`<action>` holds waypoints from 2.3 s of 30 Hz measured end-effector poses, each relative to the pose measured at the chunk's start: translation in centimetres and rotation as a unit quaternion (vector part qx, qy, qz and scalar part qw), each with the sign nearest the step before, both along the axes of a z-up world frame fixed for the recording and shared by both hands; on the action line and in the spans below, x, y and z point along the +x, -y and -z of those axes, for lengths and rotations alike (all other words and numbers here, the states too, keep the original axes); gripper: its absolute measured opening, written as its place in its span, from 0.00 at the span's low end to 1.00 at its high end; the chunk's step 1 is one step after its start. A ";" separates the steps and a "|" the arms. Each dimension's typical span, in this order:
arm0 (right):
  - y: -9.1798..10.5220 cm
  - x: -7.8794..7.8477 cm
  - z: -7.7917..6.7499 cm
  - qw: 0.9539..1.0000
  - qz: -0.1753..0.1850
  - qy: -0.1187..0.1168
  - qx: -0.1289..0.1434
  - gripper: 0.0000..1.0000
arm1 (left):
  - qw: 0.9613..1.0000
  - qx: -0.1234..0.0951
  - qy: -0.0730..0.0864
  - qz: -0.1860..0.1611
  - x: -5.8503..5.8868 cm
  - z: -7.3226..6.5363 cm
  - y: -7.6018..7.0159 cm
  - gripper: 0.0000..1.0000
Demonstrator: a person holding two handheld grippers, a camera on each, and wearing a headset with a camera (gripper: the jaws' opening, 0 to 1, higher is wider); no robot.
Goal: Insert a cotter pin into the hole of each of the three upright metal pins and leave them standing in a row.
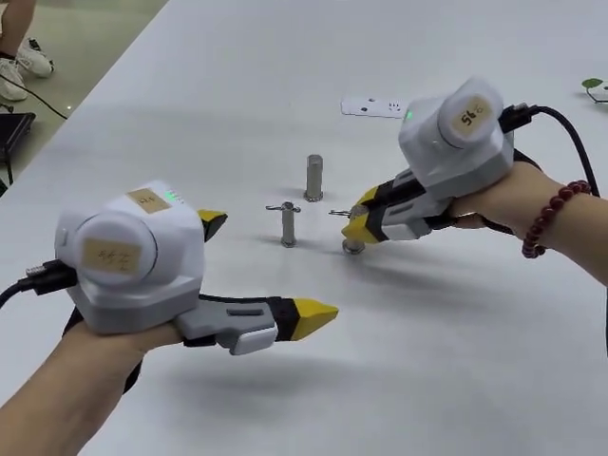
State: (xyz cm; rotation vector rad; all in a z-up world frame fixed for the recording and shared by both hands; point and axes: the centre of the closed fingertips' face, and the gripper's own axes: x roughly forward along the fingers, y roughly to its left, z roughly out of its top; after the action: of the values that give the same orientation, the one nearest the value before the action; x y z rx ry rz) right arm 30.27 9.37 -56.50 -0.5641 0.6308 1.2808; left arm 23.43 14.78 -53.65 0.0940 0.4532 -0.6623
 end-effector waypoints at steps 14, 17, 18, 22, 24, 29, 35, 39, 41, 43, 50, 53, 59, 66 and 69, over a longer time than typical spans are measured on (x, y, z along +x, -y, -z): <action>-0.6 0.1 0.6 1.000 -0.019 -0.004 -0.009 0.09 | 1.000 -0.002 -0.002 0.002 0.0 0.1 0.0 0.96; -0.6 0.1 0.9 1.000 -0.023 -0.006 -0.013 0.09 | 1.000 0.000 -0.004 0.004 0.0 0.2 0.0 0.96; -0.5 0.1 1.0 1.000 -0.023 -0.007 -0.014 0.09 | 1.000 0.000 -0.004 0.004 0.0 0.2 0.0 0.96; -0.6 0.3 1.0 1.000 -0.021 -0.010 -0.011 0.09 | 1.000 -0.001 -0.005 0.004 0.0 0.2 0.0 0.96; -0.6 0.3 1.0 1.000 -0.021 -0.010 -0.010 0.09 | 1.000 -0.001 -0.007 0.004 0.0 0.3 0.0 0.96; -0.7 0.3 1.0 0.999 -0.031 -0.003 -0.008 0.09 | 1.000 0.001 -0.008 0.006 -0.1 0.4 -0.1 0.96; -0.8 0.3 0.9 0.999 -0.037 0.005 -0.006 0.10 | 1.000 0.005 -0.010 0.013 -0.2 0.5 0.2 0.96; -0.7 0.6 0.8 1.000 -0.028 0.001 0.002 0.15 | 1.000 0.006 -0.010 0.016 -0.3 0.5 0.3 0.96; -0.7 0.6 0.6 1.000 -0.026 0.001 0.004 0.19 | 1.000 0.006 -0.011 0.017 -0.3 0.6 0.3 0.96; -0.8 0.4 0.3 1.000 -0.023 -0.003 0.012 0.22 | 1.000 0.007 -0.011 0.017 -0.3 0.6 0.3 0.96; -1.5 0.6 -1.3 0.998 0.009 -0.013 0.058 0.33 | 1.000 0.008 -0.010 0.018 -0.3 0.6 0.4 0.96; -1.7 0.9 -1.5 0.997 0.021 -0.011 0.067 0.35 | 1.000 0.009 -0.010 0.018 -0.4 0.6 0.4 0.96; -2.6 1.6 -1.9 0.993 0.050 -0.030 0.102 0.38 | 1.000 0.009 -0.010 0.016 -0.3 0.6 0.3 0.96; -3.3 2.5 -2.5 0.989 0.075 -0.030 0.127 0.38 | 1.000 0.010 -0.010 0.014 -0.2 0.6 0.1 0.96; -3.5 3.3 -2.9 0.985 0.093 -0.023 0.141 0.38 | 1.000 0.010 -0.010 0.012 -0.2 0.6 0.0 0.96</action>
State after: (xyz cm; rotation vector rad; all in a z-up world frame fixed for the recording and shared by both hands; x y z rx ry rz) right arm 33.53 12.85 -53.63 -0.2365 0.5154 1.1831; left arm 23.25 14.78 -54.26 0.1115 0.4781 -0.6832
